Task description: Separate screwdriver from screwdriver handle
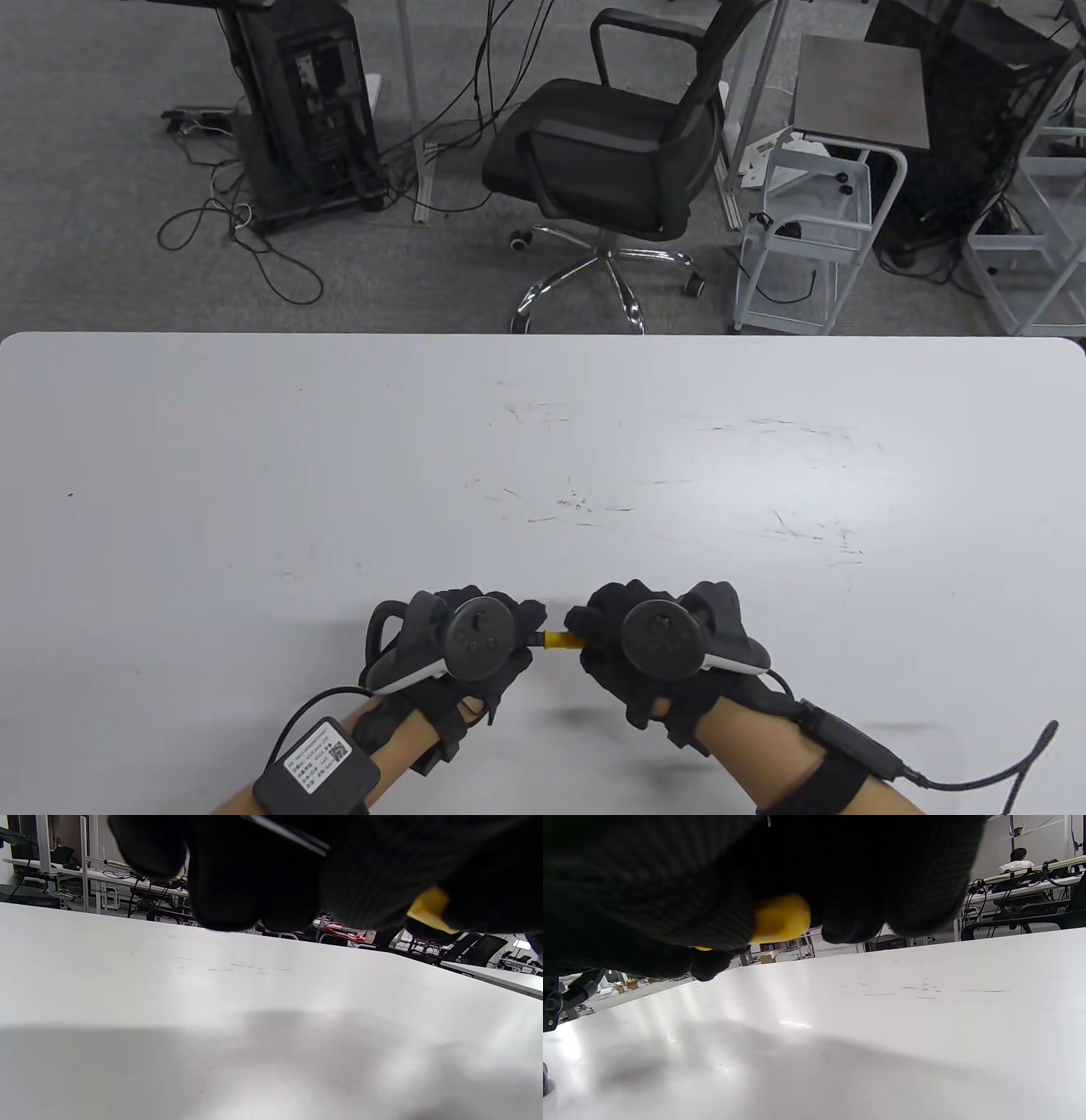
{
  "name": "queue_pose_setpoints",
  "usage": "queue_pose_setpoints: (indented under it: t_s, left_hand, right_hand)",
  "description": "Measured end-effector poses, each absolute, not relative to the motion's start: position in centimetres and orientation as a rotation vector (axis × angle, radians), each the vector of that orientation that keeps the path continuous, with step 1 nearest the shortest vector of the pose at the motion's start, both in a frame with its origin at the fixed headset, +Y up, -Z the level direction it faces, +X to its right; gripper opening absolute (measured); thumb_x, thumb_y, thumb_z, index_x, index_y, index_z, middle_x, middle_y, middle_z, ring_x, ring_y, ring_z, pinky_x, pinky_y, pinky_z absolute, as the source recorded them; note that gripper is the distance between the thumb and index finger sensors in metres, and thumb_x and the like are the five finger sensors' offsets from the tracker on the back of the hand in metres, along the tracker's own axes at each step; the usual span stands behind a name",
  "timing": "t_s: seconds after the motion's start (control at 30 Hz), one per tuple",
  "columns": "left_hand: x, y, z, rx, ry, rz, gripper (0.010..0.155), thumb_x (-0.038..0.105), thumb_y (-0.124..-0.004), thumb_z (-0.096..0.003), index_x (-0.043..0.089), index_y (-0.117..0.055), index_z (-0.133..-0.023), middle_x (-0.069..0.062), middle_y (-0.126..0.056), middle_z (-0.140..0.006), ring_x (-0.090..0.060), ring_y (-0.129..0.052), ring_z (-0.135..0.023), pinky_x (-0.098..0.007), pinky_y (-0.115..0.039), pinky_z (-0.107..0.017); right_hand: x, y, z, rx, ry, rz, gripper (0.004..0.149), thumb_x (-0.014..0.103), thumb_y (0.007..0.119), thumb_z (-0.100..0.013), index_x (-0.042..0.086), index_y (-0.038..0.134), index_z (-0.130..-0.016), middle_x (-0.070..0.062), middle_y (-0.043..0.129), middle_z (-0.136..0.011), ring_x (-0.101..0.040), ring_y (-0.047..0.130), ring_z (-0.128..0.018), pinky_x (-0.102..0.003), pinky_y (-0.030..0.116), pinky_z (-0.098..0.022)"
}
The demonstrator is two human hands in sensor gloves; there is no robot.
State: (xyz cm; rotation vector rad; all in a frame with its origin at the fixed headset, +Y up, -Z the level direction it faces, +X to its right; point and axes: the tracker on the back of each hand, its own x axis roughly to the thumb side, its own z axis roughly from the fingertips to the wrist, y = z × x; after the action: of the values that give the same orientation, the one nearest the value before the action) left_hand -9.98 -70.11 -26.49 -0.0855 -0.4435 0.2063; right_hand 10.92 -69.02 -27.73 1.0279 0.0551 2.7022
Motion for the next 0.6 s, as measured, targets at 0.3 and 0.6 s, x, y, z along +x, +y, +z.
queue_pose_setpoints:
  t_s: [0.3,0.6]
  left_hand:
    - [-9.65,-69.61,-25.86,-0.016,-0.478,0.232,0.055,0.044,-0.087,-0.0439,0.033,-0.078,-0.097,0.004,-0.097,-0.079,-0.029,-0.102,-0.066,-0.054,-0.073,-0.067]
    - [-9.67,-69.41,-25.91,-0.051,-0.474,0.204,0.052,0.042,-0.087,-0.044,0.026,-0.081,-0.093,0.005,-0.097,-0.077,-0.028,-0.103,-0.065,-0.055,-0.072,-0.068]
  right_hand:
    - [11.05,-68.82,-27.66,1.024,0.042,2.742,0.05,0.037,0.091,-0.052,0.015,0.078,-0.095,-0.008,0.074,-0.092,-0.037,0.088,-0.066,-0.049,0.082,-0.051]
    - [11.0,-68.7,-27.62,1.051,0.032,2.737,0.049,0.037,0.091,-0.052,0.015,0.079,-0.095,-0.007,0.075,-0.092,-0.038,0.088,-0.067,-0.049,0.082,-0.051]
